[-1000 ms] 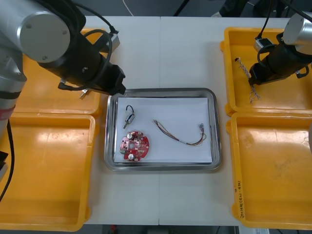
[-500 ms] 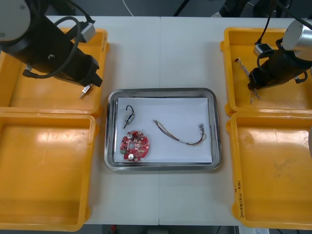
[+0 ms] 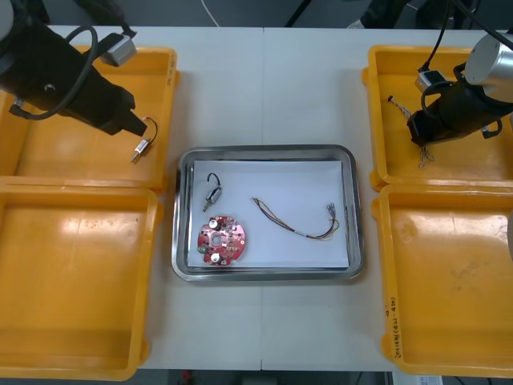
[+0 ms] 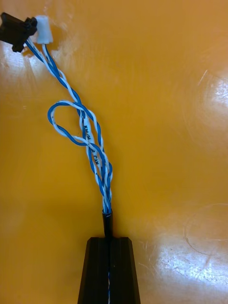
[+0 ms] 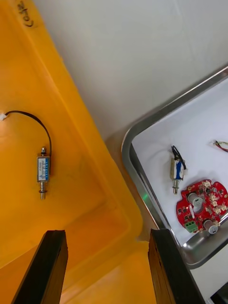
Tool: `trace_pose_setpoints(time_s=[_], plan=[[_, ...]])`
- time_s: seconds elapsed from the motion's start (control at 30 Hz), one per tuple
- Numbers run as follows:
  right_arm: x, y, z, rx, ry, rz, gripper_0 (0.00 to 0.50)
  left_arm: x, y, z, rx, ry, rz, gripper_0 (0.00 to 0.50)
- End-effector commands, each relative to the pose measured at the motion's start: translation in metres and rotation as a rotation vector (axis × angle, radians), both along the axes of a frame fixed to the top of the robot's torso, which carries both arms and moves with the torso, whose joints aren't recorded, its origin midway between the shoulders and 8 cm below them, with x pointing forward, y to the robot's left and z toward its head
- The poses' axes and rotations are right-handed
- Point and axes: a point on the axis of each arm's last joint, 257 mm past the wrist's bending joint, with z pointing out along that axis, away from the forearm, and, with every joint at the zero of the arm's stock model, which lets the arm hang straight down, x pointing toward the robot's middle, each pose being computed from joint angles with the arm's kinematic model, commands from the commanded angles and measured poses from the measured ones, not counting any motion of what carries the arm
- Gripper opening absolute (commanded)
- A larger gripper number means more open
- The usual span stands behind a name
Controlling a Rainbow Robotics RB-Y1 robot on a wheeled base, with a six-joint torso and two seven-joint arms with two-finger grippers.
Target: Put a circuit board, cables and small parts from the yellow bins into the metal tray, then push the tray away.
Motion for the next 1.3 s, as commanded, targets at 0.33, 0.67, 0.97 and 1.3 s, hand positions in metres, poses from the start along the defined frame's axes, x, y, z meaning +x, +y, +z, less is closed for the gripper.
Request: trace_pose_setpoints(time_s=[0.33,0.67,0.97,1.3], plan=[[-0.016,-0.007,0.039,-0.058,0.011,0.028,0.000,0.050,0.023,0.016,-0.011,-0.179,-0.097,0.500],[-0.052,0.002,0.100,-0.063,0.038,0.069,0.000,0.064,0.040,0.002,0.051,-0.208,-0.112,0.500],[-0.068,0.030,0.145,-0.100,-0.029,0.166,0.000,0.074,0.040,-0.011,0.099,-0.235,-0.103,0.500],[-0.077,0.093,0.168,-0.146,-0.126,0.369,0.000,0.076,0.045,-0.042,0.147,-0.261,-0.139,0.500]])
